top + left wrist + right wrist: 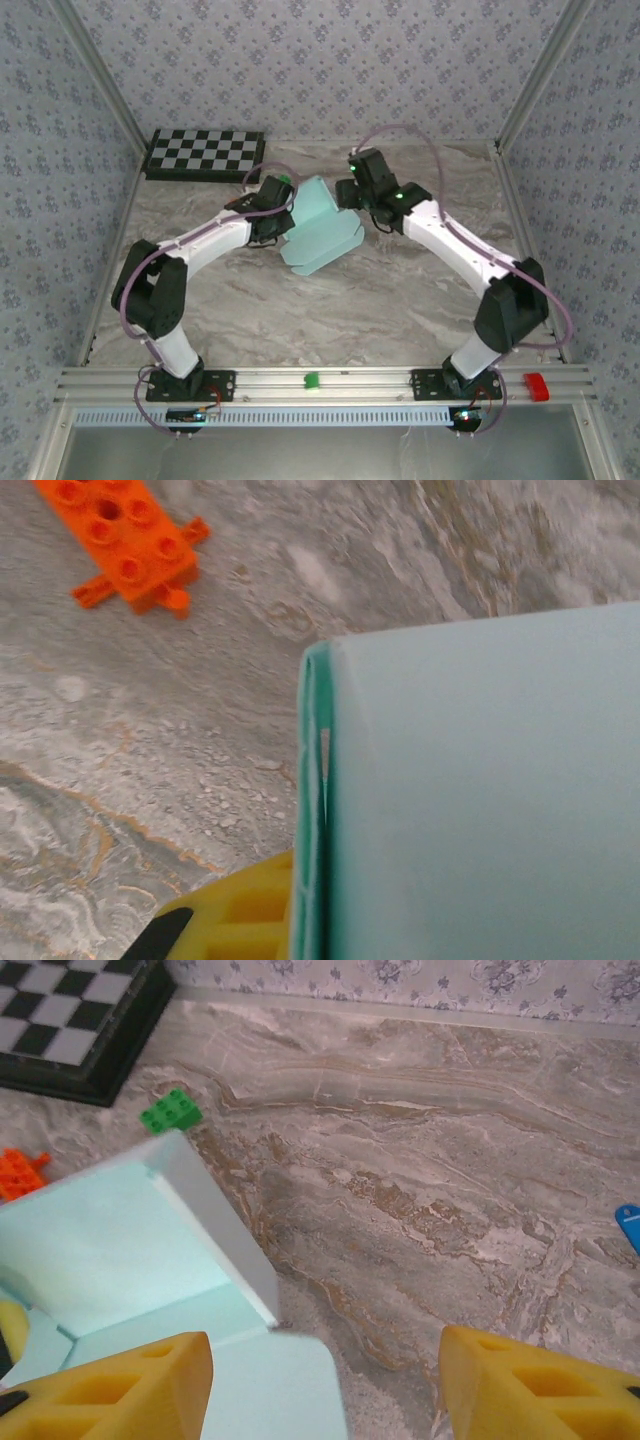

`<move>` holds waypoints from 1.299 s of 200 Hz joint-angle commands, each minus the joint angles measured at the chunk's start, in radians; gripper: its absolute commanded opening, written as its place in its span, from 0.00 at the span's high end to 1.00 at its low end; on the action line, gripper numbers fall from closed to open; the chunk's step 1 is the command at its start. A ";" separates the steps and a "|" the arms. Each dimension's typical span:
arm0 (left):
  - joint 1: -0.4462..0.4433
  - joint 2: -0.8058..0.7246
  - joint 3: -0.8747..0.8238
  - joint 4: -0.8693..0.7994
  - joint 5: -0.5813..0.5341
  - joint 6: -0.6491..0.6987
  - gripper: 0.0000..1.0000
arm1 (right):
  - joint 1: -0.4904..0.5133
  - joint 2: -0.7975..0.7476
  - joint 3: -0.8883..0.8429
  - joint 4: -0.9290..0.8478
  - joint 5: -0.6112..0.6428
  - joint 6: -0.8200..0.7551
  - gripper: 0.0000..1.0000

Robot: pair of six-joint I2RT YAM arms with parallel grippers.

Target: Fold the paper box

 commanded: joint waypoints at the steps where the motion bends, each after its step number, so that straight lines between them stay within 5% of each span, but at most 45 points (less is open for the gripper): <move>1: -0.005 -0.058 -0.008 0.005 -0.095 -0.173 1.00 | -0.024 -0.078 -0.054 -0.066 -0.115 0.073 0.37; 67: -0.049 -0.076 -0.001 -0.052 -0.125 -0.461 1.00 | -0.071 -0.217 -0.207 0.033 -0.387 0.298 0.41; 109: -0.079 -0.069 0.039 -0.116 -0.153 -0.541 1.00 | -0.070 -0.204 -0.297 0.133 -0.454 0.434 0.44; 260: -0.088 -0.051 0.045 -0.144 -0.161 -0.617 1.00 | -0.033 -0.146 -0.390 0.272 -0.485 0.533 0.66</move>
